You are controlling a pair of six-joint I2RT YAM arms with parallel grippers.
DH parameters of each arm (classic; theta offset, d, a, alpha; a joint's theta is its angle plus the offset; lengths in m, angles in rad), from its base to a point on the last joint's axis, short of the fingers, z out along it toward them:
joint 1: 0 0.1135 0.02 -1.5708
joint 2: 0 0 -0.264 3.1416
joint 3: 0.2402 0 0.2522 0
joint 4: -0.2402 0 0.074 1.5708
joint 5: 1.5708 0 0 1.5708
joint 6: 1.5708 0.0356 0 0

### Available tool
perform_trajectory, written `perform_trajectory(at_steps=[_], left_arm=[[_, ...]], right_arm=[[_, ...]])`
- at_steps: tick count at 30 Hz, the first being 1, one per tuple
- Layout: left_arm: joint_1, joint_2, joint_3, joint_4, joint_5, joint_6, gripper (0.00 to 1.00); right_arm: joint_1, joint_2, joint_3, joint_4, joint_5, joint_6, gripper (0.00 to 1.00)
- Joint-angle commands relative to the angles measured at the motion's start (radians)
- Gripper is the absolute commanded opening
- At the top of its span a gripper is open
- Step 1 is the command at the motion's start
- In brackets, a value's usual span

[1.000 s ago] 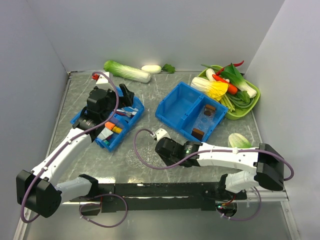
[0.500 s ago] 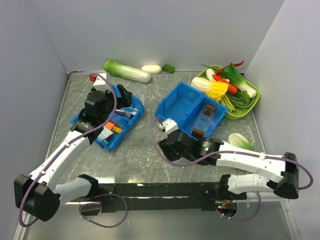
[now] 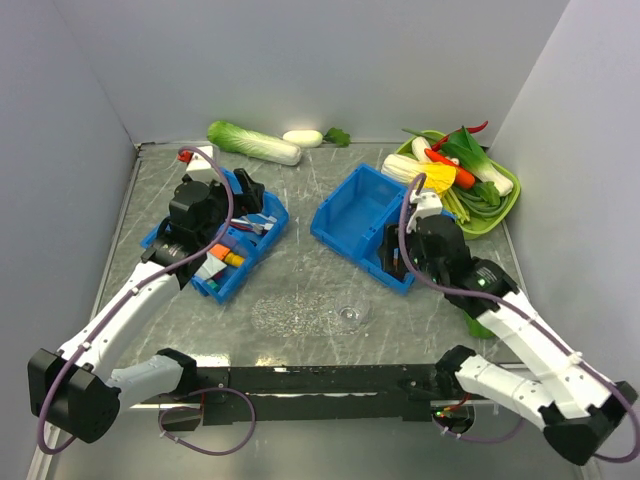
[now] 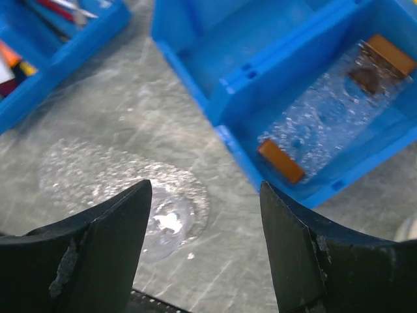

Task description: Prepare toiletry sets of a toothbrush and toothpaste on the tray

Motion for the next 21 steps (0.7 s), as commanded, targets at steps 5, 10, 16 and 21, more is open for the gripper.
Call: perform_trajectory(at_steps=[5, 10, 16, 21], left_arm=[[-0.004, 0.001, 0.015, 0.029, -0.003, -0.004, 0.96], [-0.004, 0.003, 0.019, 0.03, 0.015, -0.002, 0.97], [-0.004, 0.011, 0.023, 0.024, 0.013, -0.002, 0.96], [-0.004, 0.017, 0.029, 0.018, 0.017, 0.001, 0.97]], right_arm=[[-0.301, 0.101, -0.082, 0.135, -0.176, -0.025, 0.7], [-0.317, 0.23, -0.054, 0.166, -0.116, 0.004, 0.67], [-0.318, 0.365, -0.053, 0.241, -0.122, 0.087, 0.61], [-0.317, 0.42, -0.049, 0.261, -0.021, 0.159, 0.59]])
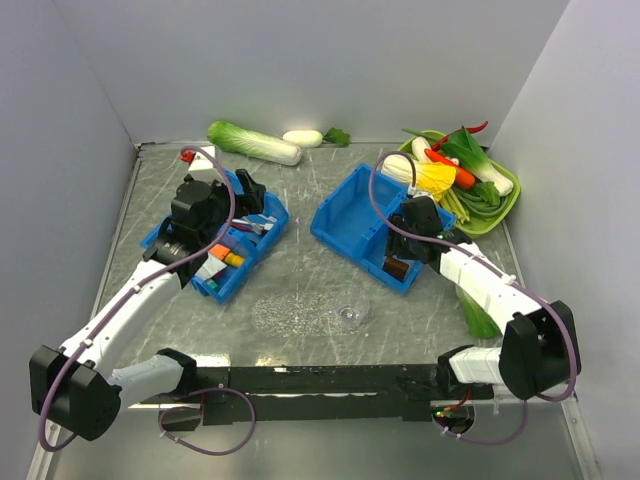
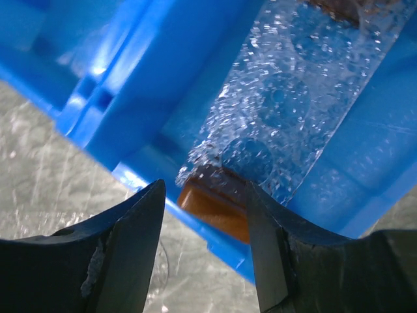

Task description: Prepare toiletry sets of a toothbrush and toothpaste on the tray

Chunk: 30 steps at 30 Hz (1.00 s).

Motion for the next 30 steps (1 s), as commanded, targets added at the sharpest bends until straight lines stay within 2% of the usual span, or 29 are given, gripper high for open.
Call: perform_trajectory(at_steps=[1, 10, 14, 30], left_arm=[[-0.004, 0.008, 0.032, 0.016, 0.008, 0.0, 0.96], [-0.004, 0.009, 0.035, 0.014, 0.009, 0.002, 0.97], [-0.004, 0.011, 0.035, 0.012, 0.009, 0.002, 0.96], [-0.004, 0.0, 0.037, 0.011, 0.009, 0.002, 0.96]], right_arm=[[-0.005, 0.014, 0.032, 0.092, 0.088, 0.086, 0.59], [-0.002, 0.092, 0.031, 0.101, 0.117, 0.124, 0.57], [0.013, 0.063, 0.0, 0.098, 0.171, 0.158, 0.57], [0.075, 0.168, 0.029, 0.11, 0.151, 0.201, 0.57]])
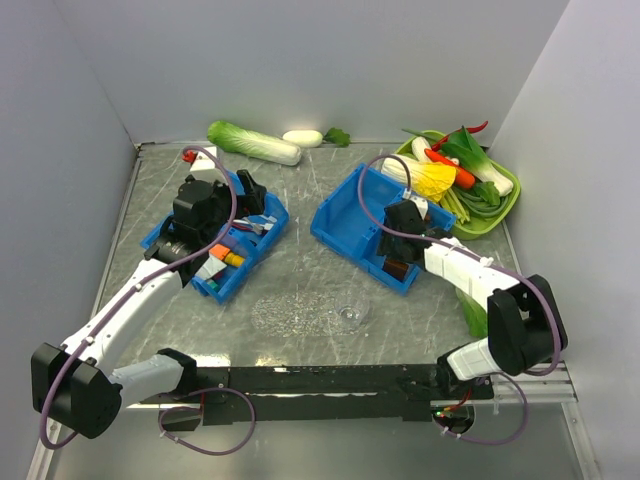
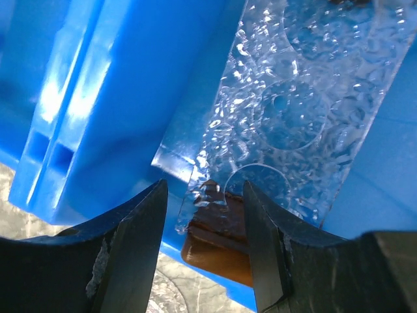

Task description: Prepare toiletry sets of a toothbrush and toothpaste on the tray

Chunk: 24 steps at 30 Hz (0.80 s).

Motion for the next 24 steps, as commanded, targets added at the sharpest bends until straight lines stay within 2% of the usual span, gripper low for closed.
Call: perform_trajectory(at_steps=[1, 10, 24], left_arm=[[-0.004, -0.011, 0.038, 0.019, 0.008, 0.002, 0.96], [-0.004, -0.016, 0.037, 0.019, 0.007, 0.003, 0.97], [-0.004, -0.016, 0.035, 0.02, 0.005, 0.003, 0.96]], right_arm=[[0.02, 0.038, 0.042, 0.023, 0.019, 0.032, 0.57], [0.019, 0.107, 0.065, -0.011, 0.06, 0.058, 0.55], [0.017, 0.073, 0.045, -0.026, 0.099, 0.056, 0.4]])
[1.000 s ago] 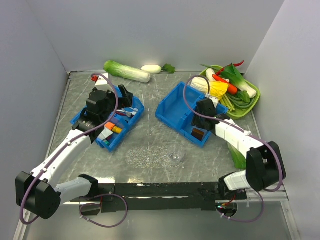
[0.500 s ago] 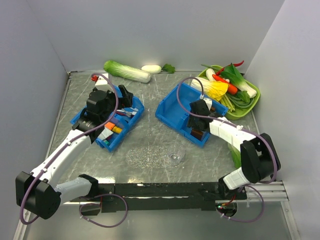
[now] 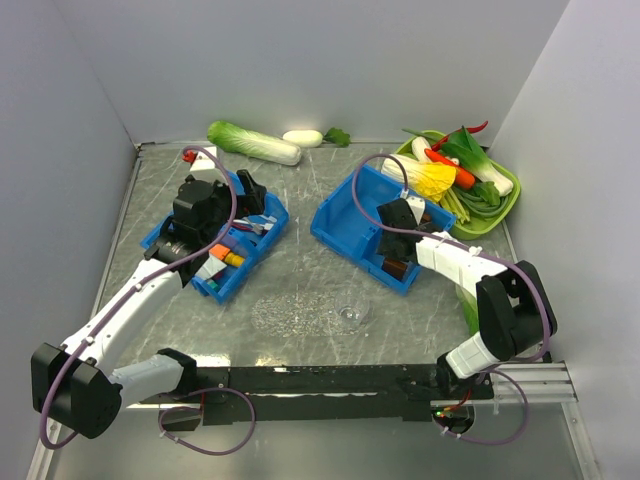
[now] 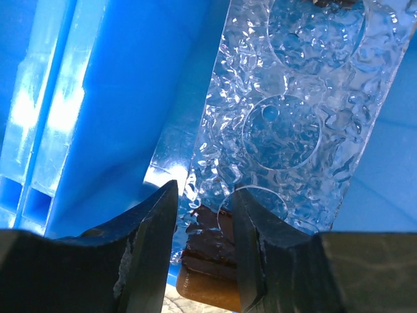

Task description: Prepare toiletry sets of a toothbrush and toothpaste on the tray

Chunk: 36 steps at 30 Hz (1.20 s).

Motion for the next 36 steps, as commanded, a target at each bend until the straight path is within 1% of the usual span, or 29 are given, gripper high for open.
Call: perform_trajectory(at_steps=[1, 5, 7, 8, 10, 11, 13, 28, 35, 36], left_arm=[[-0.005, -0.016, 0.037, 0.019, 0.006, 0.003, 0.97], [-0.004, -0.016, 0.035, 0.019, 0.004, 0.005, 0.97], [-0.004, -0.016, 0.037, 0.019, 0.004, 0.003, 0.96], [-0.004, -0.016, 0.035, 0.019, 0.004, 0.003, 0.96], [-0.004, -0.017, 0.035, 0.019, 0.005, 0.003, 0.97], [-0.004, -0.017, 0.037, 0.02, 0.007, 0.002, 0.96], [-0.004, -0.016, 0.037, 0.02, 0.007, 0.002, 0.96], [-0.002, -0.022, 0.037, 0.02, 0.013, 0.0, 0.96], [-0.004, -0.028, 0.037, 0.02, 0.022, 0.0, 0.96], [-0.004, -0.03, 0.037, 0.02, 0.025, -0.001, 0.97]], right_arm=[[0.005, -0.018, 0.007, -0.018, 0.022, 0.006, 0.38], [0.004, -0.016, 0.019, -0.035, 0.024, 0.003, 0.27], [0.004, -0.03, 0.022, -0.04, 0.024, 0.003, 0.21], [0.004, -0.037, 0.025, -0.044, 0.024, 0.001, 0.16], [0.004, -0.063, 0.03, -0.057, 0.033, -0.005, 0.11], [0.002, -0.071, 0.033, -0.064, 0.039, -0.006, 0.05], [0.002, -0.099, 0.044, -0.089, 0.051, -0.015, 0.0], [-0.006, -0.266, 0.061, -0.139, 0.067, -0.051, 0.0], [-0.004, -0.39, 0.058, -0.132, 0.048, -0.118, 0.0], [-0.003, -0.407, 0.055, -0.121, 0.044, -0.152, 0.0]])
